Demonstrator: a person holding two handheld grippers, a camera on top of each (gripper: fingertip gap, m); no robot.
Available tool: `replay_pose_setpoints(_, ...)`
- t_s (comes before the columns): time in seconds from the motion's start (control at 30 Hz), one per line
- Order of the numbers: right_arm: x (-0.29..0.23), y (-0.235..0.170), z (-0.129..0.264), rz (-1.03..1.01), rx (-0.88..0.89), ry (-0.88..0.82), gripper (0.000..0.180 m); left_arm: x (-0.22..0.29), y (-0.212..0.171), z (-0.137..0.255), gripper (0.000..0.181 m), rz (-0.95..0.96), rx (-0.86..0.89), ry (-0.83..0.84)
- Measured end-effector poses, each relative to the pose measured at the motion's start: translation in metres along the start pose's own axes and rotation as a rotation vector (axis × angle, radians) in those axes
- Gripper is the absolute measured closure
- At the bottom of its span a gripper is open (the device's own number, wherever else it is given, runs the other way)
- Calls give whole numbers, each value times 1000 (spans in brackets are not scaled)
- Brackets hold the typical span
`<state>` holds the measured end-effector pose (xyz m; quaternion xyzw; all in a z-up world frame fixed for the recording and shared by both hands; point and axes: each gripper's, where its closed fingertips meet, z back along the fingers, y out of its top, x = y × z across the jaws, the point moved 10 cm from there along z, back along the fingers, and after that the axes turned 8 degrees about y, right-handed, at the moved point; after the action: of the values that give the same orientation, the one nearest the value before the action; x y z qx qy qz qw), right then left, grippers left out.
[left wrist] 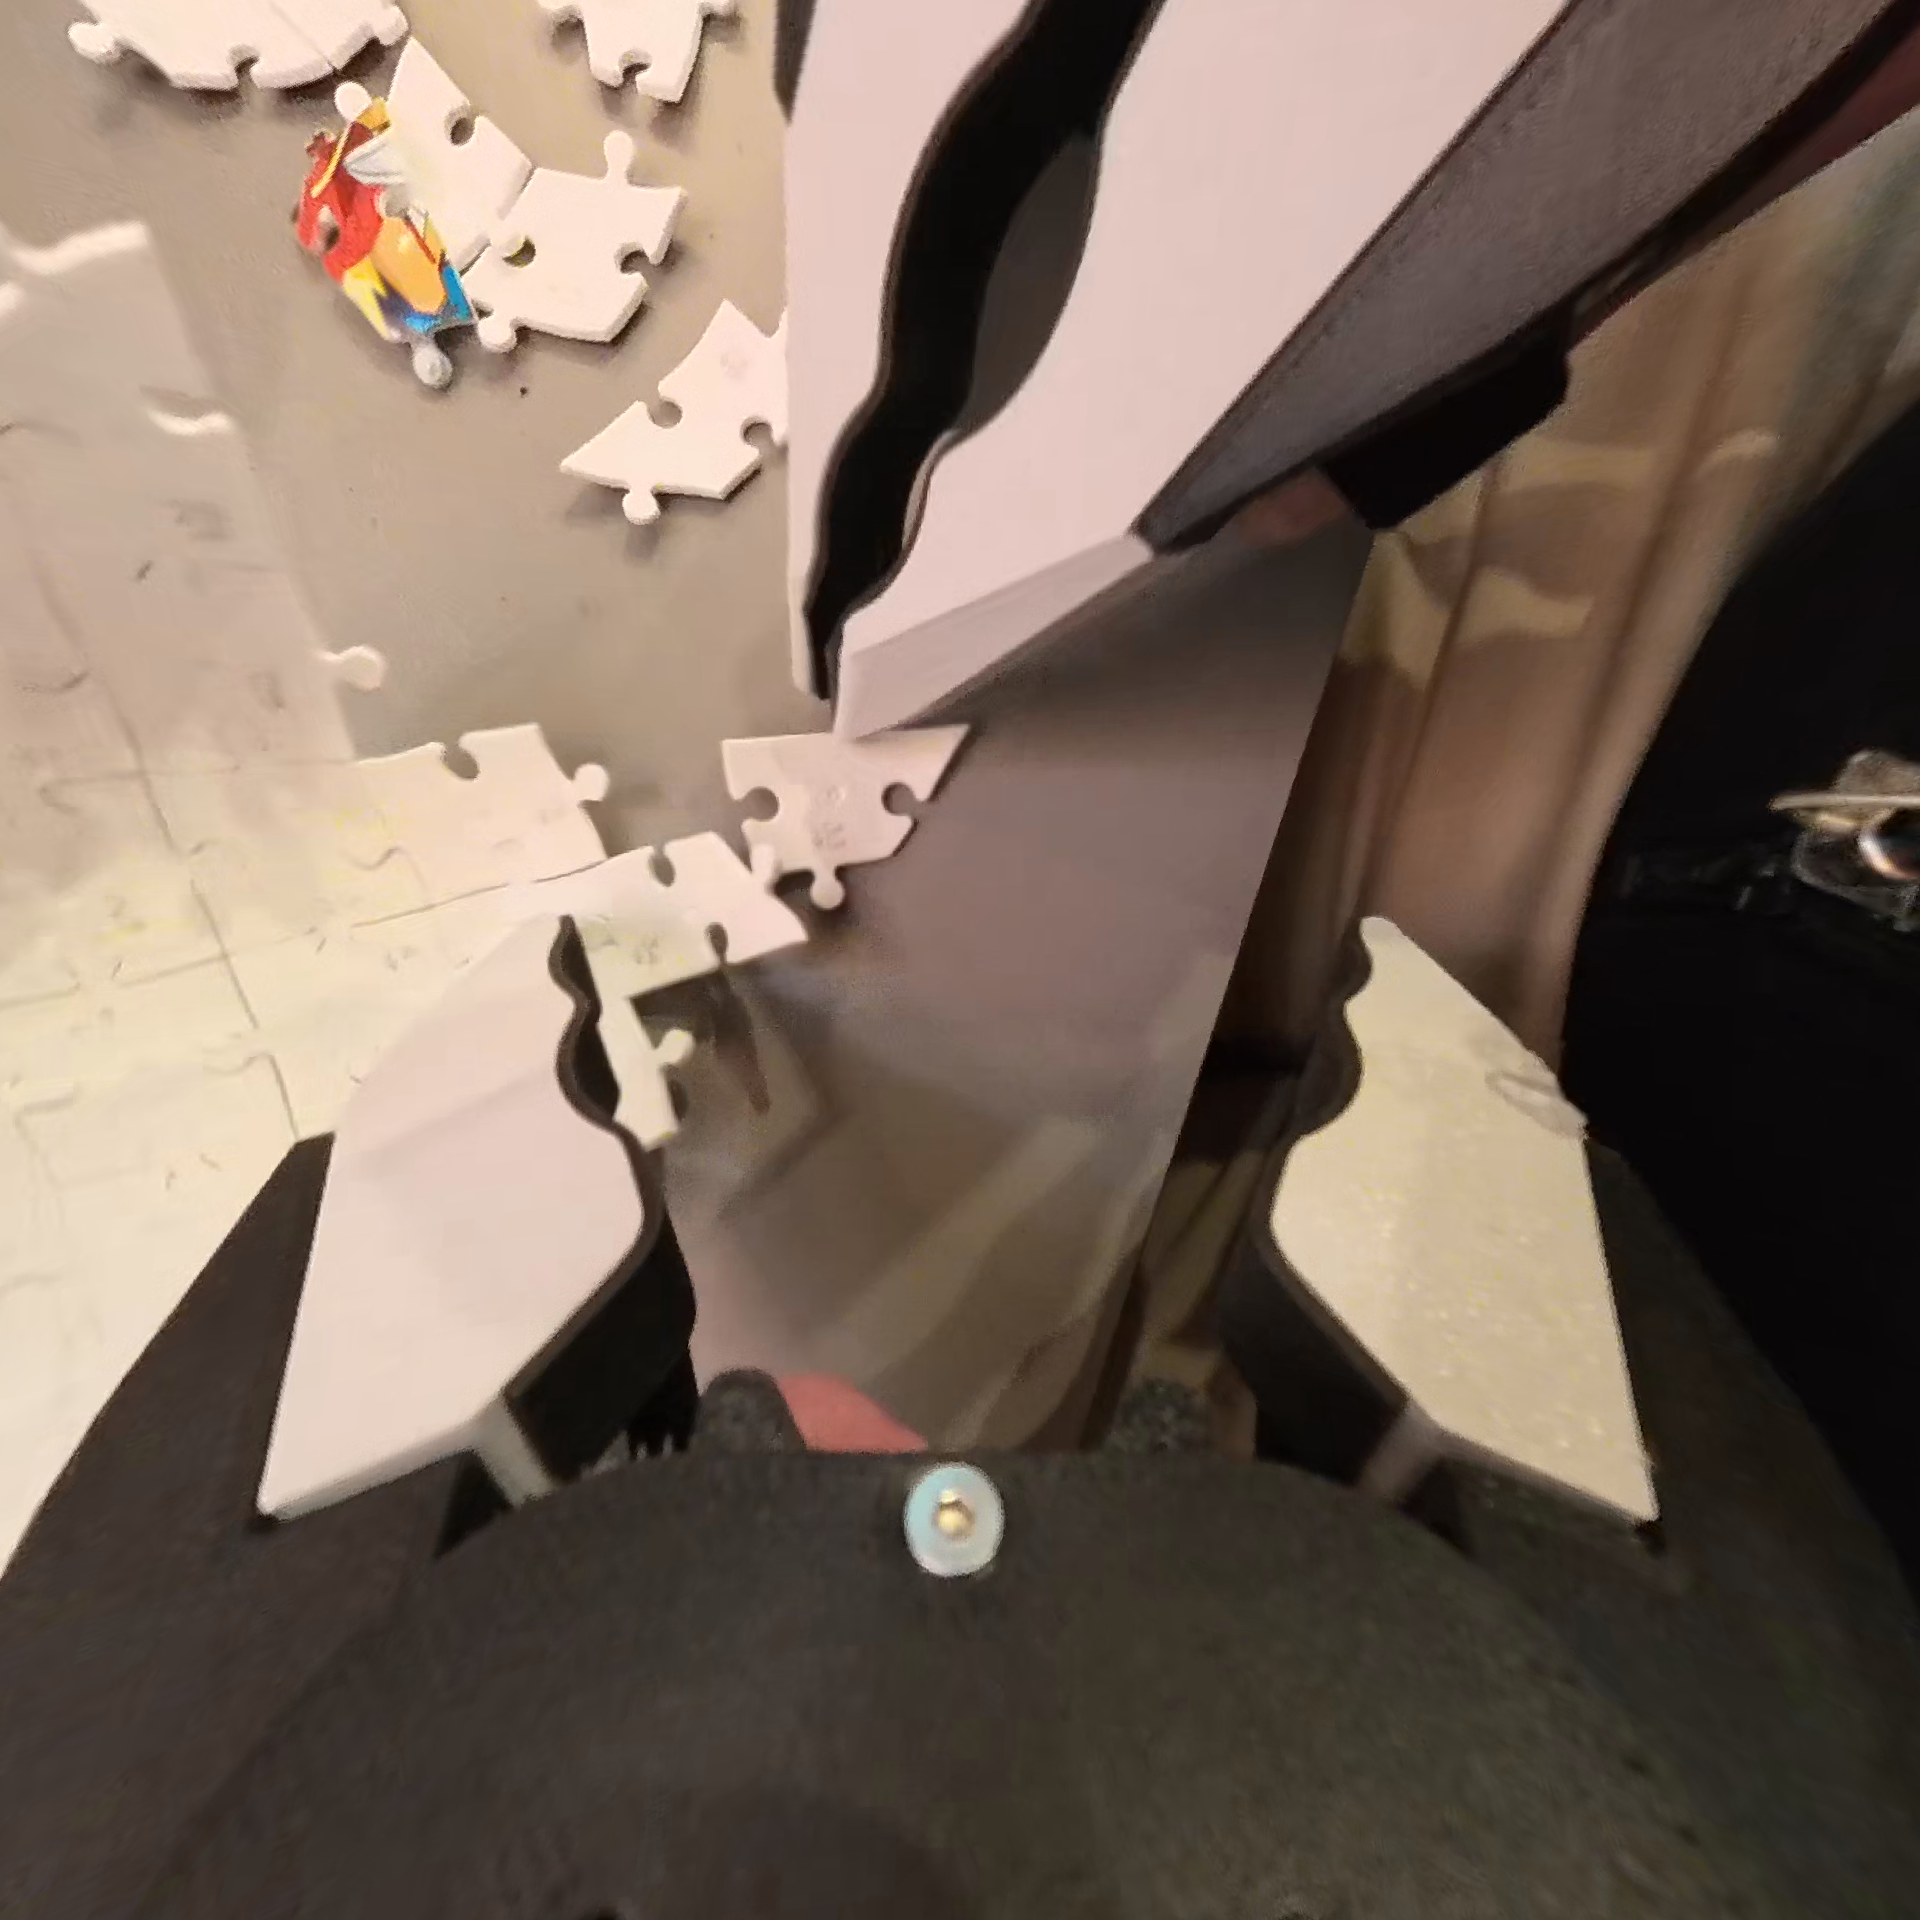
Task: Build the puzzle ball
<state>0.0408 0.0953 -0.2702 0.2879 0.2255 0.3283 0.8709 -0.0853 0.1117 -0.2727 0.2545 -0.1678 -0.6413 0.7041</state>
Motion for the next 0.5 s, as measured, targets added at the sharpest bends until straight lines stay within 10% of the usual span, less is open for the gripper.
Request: replay_pose_setpoints(0.5, -4, 4, -7, 19, 4, -38, 144, -1, -1, 0, 55, -25, 0, 10)
